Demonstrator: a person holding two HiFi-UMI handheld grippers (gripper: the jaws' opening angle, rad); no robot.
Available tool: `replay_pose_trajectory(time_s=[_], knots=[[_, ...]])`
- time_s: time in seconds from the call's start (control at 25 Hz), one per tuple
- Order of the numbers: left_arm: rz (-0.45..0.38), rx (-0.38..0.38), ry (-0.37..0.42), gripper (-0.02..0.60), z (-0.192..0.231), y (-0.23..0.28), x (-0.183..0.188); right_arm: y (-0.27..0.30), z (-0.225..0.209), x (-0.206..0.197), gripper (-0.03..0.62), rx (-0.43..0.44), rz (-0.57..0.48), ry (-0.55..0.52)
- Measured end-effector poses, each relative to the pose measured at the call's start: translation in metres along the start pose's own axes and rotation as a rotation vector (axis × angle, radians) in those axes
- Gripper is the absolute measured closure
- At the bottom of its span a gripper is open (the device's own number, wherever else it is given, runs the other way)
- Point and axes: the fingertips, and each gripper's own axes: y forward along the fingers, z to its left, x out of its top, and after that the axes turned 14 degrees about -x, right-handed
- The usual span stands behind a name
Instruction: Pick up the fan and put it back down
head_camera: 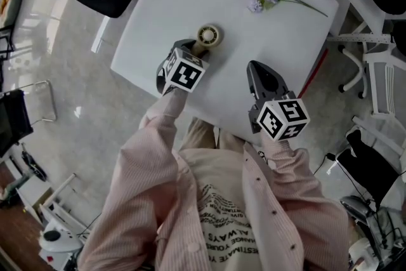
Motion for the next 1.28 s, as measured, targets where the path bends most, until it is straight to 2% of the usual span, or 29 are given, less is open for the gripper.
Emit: replay_pose_trajectory(time_s=[0.2,0.6,0.96,1.28], knots=[[-0.003,0.004,-0.01,0.394,0.0,-0.002,-0.001,-0.003,-0.001,0.001,0.595,-0.009,-0.002,-0.004],[-0.079,0.015,0.006,0.396,-0.009,-0.011,0.008,-0.005,-0.004,0.005,0.595,-0.015,-0.016,-0.007],[-0.18,0.023,0.041,0.396,-0.031,-0.034,0.024,-0.012,-0.001,0.015,0.595,-0.016,-0.042,-0.017],[-0.303,0.029,0.071,0.396,-0.06,-0.075,0.046,-0.024,0.001,0.035,0.595,-0.013,-0.088,-0.032]])
